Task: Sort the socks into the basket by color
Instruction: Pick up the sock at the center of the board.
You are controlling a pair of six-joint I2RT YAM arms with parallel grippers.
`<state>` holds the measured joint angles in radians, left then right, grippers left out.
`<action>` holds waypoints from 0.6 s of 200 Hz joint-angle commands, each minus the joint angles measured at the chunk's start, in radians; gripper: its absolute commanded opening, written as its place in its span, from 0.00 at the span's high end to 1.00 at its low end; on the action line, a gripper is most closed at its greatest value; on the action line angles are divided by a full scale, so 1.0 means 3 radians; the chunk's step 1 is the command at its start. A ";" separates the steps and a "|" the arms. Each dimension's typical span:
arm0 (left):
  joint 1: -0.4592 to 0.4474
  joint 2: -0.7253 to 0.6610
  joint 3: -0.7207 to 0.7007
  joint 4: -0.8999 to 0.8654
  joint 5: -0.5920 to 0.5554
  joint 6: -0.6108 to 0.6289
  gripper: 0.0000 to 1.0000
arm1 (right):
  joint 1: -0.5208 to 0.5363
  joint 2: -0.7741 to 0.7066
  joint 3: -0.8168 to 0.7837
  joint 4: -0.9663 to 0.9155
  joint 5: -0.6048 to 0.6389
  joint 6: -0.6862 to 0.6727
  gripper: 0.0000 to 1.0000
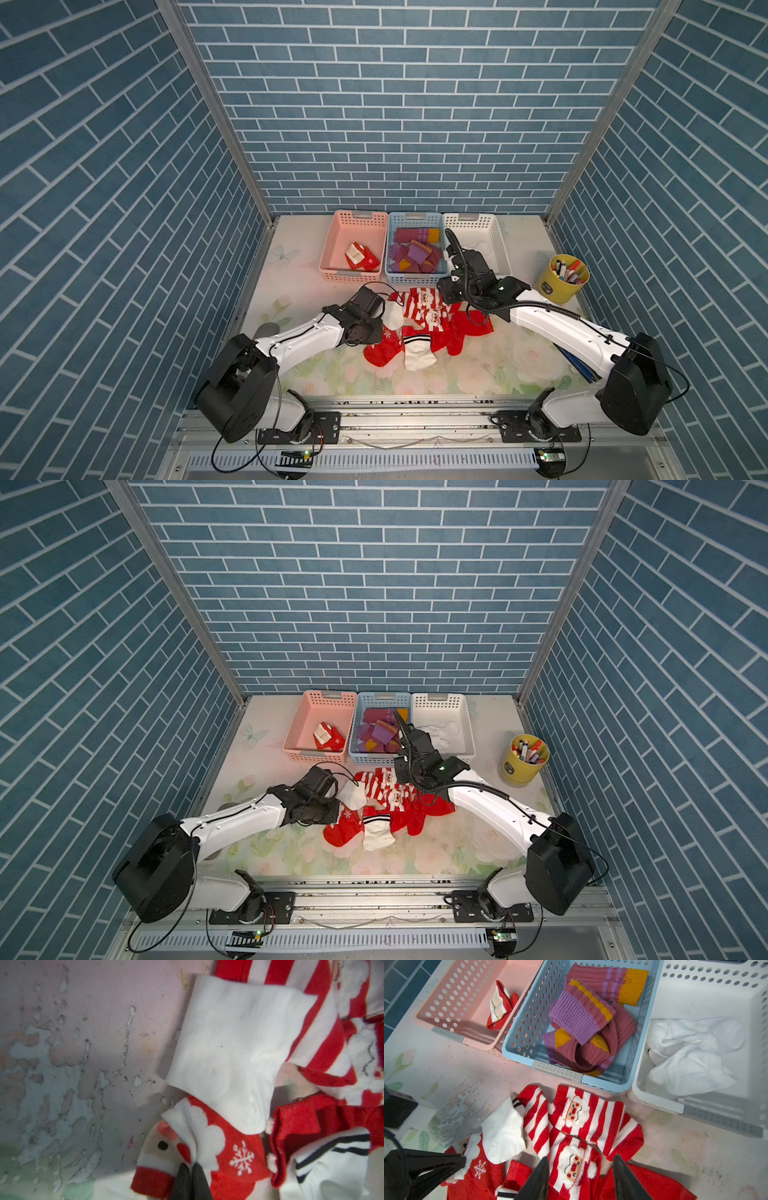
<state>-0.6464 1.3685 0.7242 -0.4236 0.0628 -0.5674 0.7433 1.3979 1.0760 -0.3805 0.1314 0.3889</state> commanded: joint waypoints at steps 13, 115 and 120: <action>-0.0006 -0.0415 0.0110 -0.0440 -0.0243 0.0106 0.96 | 0.0000 -0.0128 -0.0084 0.0015 0.0101 0.0120 0.49; -0.0003 -0.1096 0.0592 -0.1029 -0.0668 0.0119 0.99 | -0.0018 -0.0257 -0.0156 0.0052 0.0036 0.0130 0.49; -0.0002 -0.1107 0.0625 -0.1025 -0.0690 0.0124 0.99 | -0.0016 -0.0269 -0.0160 0.0047 0.0035 0.0130 0.49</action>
<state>-0.6464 1.0649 0.8639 -0.6926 -0.0803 -0.5316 0.7406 1.3537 1.0420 -0.3733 0.1356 0.3893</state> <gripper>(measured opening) 0.063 0.505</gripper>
